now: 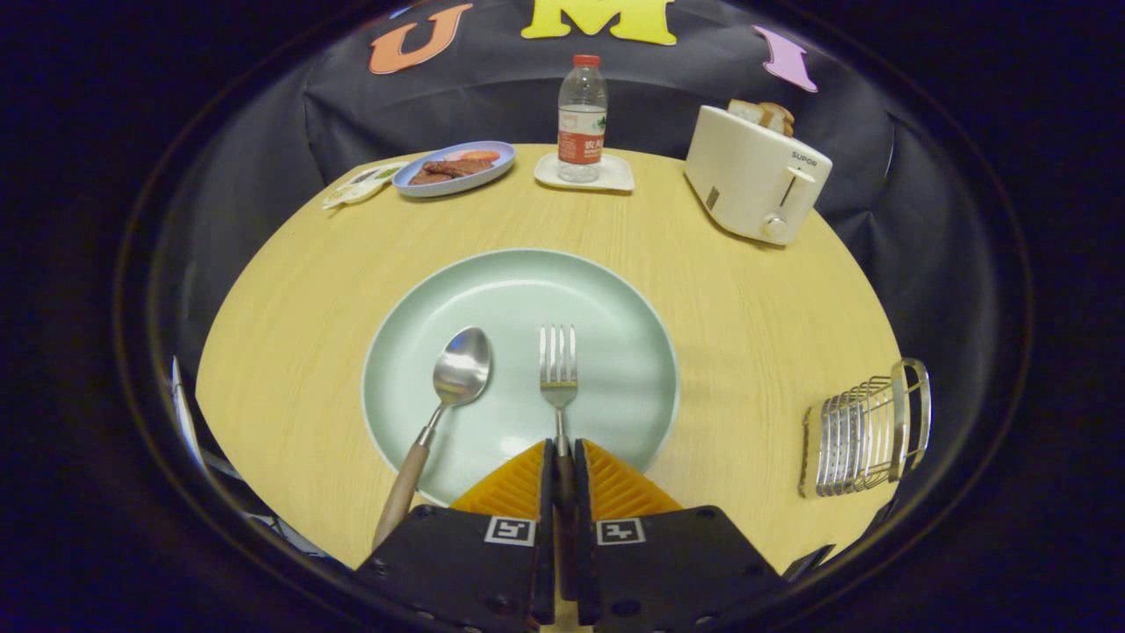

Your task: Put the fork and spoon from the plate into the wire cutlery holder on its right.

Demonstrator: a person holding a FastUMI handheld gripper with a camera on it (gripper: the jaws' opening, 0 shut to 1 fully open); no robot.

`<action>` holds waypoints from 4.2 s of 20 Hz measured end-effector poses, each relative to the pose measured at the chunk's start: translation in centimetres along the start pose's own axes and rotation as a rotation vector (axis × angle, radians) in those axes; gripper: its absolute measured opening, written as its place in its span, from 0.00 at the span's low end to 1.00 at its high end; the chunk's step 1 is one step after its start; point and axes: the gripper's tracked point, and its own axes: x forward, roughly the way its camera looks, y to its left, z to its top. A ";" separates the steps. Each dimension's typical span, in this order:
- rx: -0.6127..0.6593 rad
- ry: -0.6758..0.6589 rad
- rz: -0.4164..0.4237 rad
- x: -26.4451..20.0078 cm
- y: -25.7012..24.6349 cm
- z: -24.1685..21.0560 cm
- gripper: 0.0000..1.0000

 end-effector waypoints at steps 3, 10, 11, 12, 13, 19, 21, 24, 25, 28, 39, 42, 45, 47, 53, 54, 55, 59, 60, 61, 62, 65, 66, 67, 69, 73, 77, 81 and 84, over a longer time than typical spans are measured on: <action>0.040 0.027 0.012 -0.4 -0.4 0.3 0.03; 0.105 0.059 0.055 -6.6 -2.5 3.0 0.01; 0.131 0.077 0.062 -7.9 -3.3 3.3 0.01; 0.165 0.100 0.071 -9.1 -4.0 3.5 0.00; 0.188 0.120 0.075 -10.6 -5.0 3.6 0.00; 0.186 0.173 0.013 -17.3 -13.7 3.9 0.00; 0.213 0.209 -0.006 -18.5 -16.7 2.9 0.00; 0.237 0.259 -0.049 -18.9 -20.7 1.2 0.00; 0.252 0.286 -0.047 -18.9 -21.2 0.5 0.00; 0.287 0.357 -0.016 -18.3 -21.9 -1.1 0.00; 0.392 0.506 0.041 -14.4 -22.8 -2.7 0.02; 0.419 0.515 0.048 -13.5 -23.0 -2.7 0.01; 0.447 0.521 0.052 -12.8 -22.9 -2.8 0.07; 0.450 0.503 0.055 -12.7 -22.9 -2.4 0.11; 0.421 0.339 0.047 -14.1 -22.8 0.6 0.49; 0.389 0.289 0.042 -14.4 -22.7 1.5 0.58; 0.354 0.237 0.035 -14.8 -22.5 2.3 0.67; 0.219 0.028 0.029 -17.4 -20.6 5.2 0.88; 0.195 -0.023 0.025 -18.1 -19.9 5.9 0.92; 0.177 -0.073 0.024 -18.7 -19.0 6.4 0.94; 0.166 -0.121 0.024 -19.3 -18.2 6.9 0.96; 0.155 -0.248 0.037 -20.6 -15.0 7.8 0.96; 0.155 -0.279 0.038 -20.9 -13.8 7.9 0.97; 0.156 -0.300 0.042 -21.0 -12.5 7.7 0.97; 0.157 -0.321 0.050 -20.8 -9.7 7.3 0.97; 0.136 -0.338 0.050 -19.5 -4.7 6.1 0.97; 0.154 -0.311 0.072 -16.8 0.2 4.4 0.97; 0.143 -0.270 0.055 -13.0 3.1 2.9 0.97; 0.131 -0.238 0.041 -10.1 4.6 2.0 0.97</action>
